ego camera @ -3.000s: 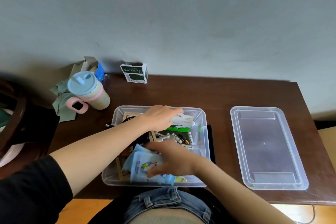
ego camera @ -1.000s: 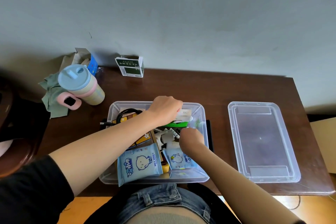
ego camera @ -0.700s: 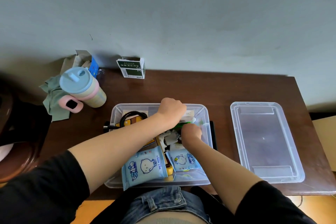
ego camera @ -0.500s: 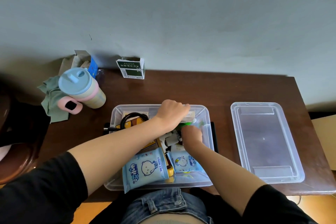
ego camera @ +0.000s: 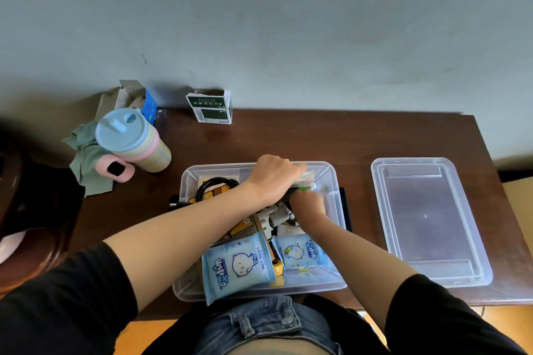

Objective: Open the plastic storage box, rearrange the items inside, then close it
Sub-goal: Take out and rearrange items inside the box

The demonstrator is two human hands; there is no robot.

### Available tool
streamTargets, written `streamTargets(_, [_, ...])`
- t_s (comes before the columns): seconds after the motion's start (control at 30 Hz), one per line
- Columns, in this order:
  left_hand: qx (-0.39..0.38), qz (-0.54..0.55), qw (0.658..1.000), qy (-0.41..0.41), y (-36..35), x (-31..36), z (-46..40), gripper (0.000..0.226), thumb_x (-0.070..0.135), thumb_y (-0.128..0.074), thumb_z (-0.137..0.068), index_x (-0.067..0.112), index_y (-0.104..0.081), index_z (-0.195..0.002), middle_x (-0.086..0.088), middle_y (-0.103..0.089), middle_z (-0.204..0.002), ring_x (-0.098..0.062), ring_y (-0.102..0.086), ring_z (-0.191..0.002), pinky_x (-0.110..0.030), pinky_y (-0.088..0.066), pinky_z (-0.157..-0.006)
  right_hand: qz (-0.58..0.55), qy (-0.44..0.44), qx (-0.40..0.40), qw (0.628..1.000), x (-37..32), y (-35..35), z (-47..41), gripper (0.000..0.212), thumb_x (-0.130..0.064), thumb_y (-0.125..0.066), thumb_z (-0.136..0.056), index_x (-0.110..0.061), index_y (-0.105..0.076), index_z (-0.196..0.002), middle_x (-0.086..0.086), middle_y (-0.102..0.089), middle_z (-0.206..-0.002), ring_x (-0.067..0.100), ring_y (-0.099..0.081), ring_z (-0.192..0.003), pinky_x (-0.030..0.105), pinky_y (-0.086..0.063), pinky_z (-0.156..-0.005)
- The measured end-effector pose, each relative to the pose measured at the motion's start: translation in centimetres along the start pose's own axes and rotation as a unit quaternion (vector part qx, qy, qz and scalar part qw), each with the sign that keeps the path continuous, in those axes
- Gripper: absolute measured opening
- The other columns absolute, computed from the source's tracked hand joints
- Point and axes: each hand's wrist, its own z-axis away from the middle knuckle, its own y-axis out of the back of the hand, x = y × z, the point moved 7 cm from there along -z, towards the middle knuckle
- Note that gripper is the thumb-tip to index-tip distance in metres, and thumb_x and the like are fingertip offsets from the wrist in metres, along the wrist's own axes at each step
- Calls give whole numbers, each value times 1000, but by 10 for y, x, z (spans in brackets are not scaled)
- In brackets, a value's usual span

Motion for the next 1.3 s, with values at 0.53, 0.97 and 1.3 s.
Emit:
streamTargets(0.53, [-36,31,999,-3,1,-8,1,32,6,-53,-91,21,-57,-119,-7,-68,-91,-30,-63,-78,-28,-20,-47,-138,-88,4,986,6,-20,18,29,9,-47,-87,-6,-55,-110,9,-63,-112,25,-64,-99,29,-46,-68])
streamTargets(0.97, [-57,59,997,15,1,-11,-2,38,7,-52,-92,25,-57,-126,-8,-68,-104,-31,-64,-90,-32,-36,-60,-93,-76,-5,993,12,-13,-1,25,-3,-59,-87,-6,-55,-111,5,-67,-103,21,-67,-92,25,-42,-60])
streamTargets(1.3, [-102,118,987,-34,-2,-14,2,41,9,-45,-97,29,-55,-132,-9,-63,-122,-31,-61,-102,-32,-41,-69,-135,-59,35,988,3,-20,22,47,3,-51,-86,-12,-38,-129,9,-59,-114,26,-61,-98,31,-40,-61])
